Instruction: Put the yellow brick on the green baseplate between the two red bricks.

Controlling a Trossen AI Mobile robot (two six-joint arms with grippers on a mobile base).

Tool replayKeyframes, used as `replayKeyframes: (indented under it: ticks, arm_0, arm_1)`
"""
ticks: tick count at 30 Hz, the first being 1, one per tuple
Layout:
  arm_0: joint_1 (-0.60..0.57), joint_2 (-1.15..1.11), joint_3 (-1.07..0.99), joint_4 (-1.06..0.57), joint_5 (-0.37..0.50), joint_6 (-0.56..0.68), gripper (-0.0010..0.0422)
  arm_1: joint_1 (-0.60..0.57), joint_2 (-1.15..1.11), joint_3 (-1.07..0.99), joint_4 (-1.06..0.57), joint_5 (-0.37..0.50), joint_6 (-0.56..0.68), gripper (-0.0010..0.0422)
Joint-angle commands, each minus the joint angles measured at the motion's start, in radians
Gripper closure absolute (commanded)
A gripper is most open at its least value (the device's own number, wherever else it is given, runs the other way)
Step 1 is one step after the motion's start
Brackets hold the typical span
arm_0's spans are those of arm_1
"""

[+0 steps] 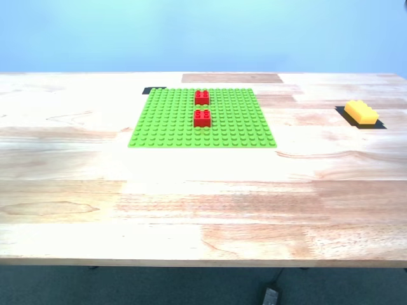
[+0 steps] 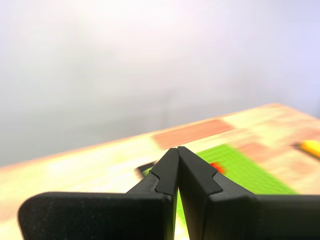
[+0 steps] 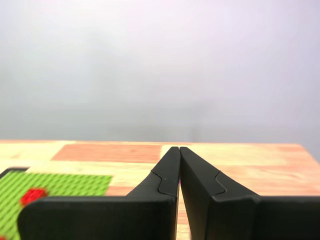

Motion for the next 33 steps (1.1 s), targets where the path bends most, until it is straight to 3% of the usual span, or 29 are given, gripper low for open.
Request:
replayKeyframes:
  ticks: [1,6,11,14,17,21,26,33]
  arm_0:
    - [0.000,0.045,0.131,-0.157,0.125,0.043,0.0412]
    - [0.000,0.124,0.319,-0.490,0.229,0.206,0.0413]
    - [0.000,0.182,0.421,-0.743,0.223,0.335,0.0412]
    - [0.000,0.193,0.440,-0.816,0.222,0.363,0.0412]
    - [0.000,0.198,0.445,-0.859,0.138,0.370,0.0412]
    - [0.000,0.198,0.447,-0.878,0.013,0.371,0.0413]
    - [0.000,0.198,0.446,-0.886,0.025,0.371,0.0413]
    - [0.000,0.198,0.448,-0.885,0.025,0.370,0.0412]
  arm_1:
    - [-0.016,0.103,0.141,-0.123,0.010,0.003,0.0413]
    - [-0.069,0.317,0.398,-0.388,0.007,0.003,0.0413]
    - [-0.152,0.549,0.618,-0.626,-0.006,-0.024,0.0413]
    - [-0.192,0.650,0.710,-0.700,-0.083,-0.075,0.0413]
    - [-0.231,0.748,0.798,-0.772,-0.180,-0.082,0.0413]
    - [-0.275,0.879,0.900,-0.896,-0.211,-0.093,0.0402]
    - [-0.300,0.992,0.953,-0.996,-0.254,-0.133,0.0330]
    - [-0.314,1.094,0.950,-0.965,-0.259,-0.166,0.0152]
